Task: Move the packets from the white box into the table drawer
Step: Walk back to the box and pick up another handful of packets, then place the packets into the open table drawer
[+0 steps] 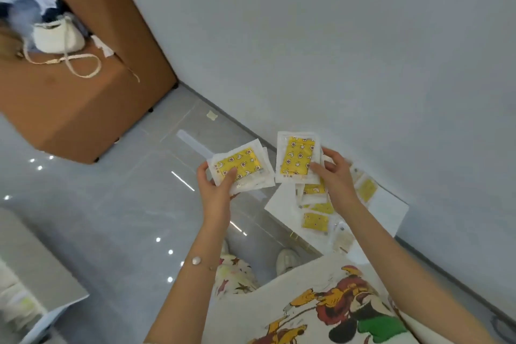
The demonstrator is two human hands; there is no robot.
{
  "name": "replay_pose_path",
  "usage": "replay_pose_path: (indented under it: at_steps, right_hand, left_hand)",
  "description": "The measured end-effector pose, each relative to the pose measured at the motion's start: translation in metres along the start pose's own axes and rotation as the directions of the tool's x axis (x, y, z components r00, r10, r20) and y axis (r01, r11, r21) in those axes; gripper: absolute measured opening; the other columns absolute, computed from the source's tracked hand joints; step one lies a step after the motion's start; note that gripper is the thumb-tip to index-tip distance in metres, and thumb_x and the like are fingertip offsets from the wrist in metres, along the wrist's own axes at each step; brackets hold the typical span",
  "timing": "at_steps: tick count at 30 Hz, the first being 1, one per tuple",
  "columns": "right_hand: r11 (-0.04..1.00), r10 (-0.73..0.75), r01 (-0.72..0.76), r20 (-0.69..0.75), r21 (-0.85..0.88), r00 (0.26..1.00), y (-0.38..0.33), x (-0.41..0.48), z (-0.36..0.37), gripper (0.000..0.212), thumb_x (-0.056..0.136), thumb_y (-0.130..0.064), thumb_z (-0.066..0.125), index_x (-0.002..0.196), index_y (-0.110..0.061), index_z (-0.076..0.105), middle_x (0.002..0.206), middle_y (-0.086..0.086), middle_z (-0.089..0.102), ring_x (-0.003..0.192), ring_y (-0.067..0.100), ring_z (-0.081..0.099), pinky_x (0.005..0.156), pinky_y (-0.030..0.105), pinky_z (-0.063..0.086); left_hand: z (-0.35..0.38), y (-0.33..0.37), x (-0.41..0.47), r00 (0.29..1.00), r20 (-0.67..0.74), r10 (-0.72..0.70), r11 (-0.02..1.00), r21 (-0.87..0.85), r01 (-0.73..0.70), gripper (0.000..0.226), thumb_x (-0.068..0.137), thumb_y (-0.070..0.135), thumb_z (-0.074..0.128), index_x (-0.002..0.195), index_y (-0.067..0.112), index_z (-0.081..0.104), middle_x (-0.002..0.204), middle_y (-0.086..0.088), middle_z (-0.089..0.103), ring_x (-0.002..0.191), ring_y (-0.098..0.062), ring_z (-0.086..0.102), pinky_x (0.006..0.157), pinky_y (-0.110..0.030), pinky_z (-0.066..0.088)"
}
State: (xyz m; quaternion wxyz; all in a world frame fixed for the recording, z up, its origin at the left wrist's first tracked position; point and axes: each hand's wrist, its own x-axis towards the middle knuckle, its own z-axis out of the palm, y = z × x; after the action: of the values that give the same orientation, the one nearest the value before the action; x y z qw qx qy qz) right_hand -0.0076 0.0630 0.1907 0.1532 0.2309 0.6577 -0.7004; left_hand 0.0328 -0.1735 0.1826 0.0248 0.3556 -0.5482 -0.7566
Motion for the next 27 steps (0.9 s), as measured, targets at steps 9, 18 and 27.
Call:
replay_pose_path:
  at_steps: [9,18,27]
  right_hand:
    - [0.983,0.010,0.043,0.292,-0.176,0.956,-0.018,-0.022,0.234,0.036,0.085,-0.011,0.068,0.111,-0.032,0.055,0.096,-0.007,0.074,0.080,0.015,0.074,0.056,0.027,0.056]
    - [0.958,0.072,0.077,0.495,-0.275,0.866,-0.002,-0.062,0.446,0.036,0.086,-0.003,0.066,0.100,-0.033,0.053,0.083,-0.008,0.075,0.073,0.013,0.073,0.056,0.028,0.058]
    - [0.913,0.180,0.112,0.633,-0.393,0.753,0.015,-0.058,0.613,0.035,0.085,-0.003,0.065,0.108,-0.026,0.052,0.083,-0.005,0.075,0.071,0.014,0.073,0.052,0.027,0.056]
  left_hand:
    - [-0.204,0.080,0.030,0.964,-0.249,0.091,0.987,-0.107,-0.121,0.048,0.085,0.010,0.071,0.118,0.032,0.043,0.107,-0.005,0.069,0.089,-0.020,0.072,0.061,-0.030,0.058]
    - [-0.393,0.127,0.053,0.872,-0.488,0.048,0.953,-0.238,-0.185,0.046,0.086,0.012,0.071,0.112,0.039,0.044,0.104,0.004,0.069,0.090,-0.015,0.072,0.064,-0.032,0.059]
    - [-0.502,0.151,0.091,0.718,-0.694,-0.056,0.865,-0.393,-0.312,0.050,0.087,0.008,0.068,0.121,0.031,0.040,0.107,0.007,0.067,0.090,-0.010,0.070,0.066,-0.032,0.058]
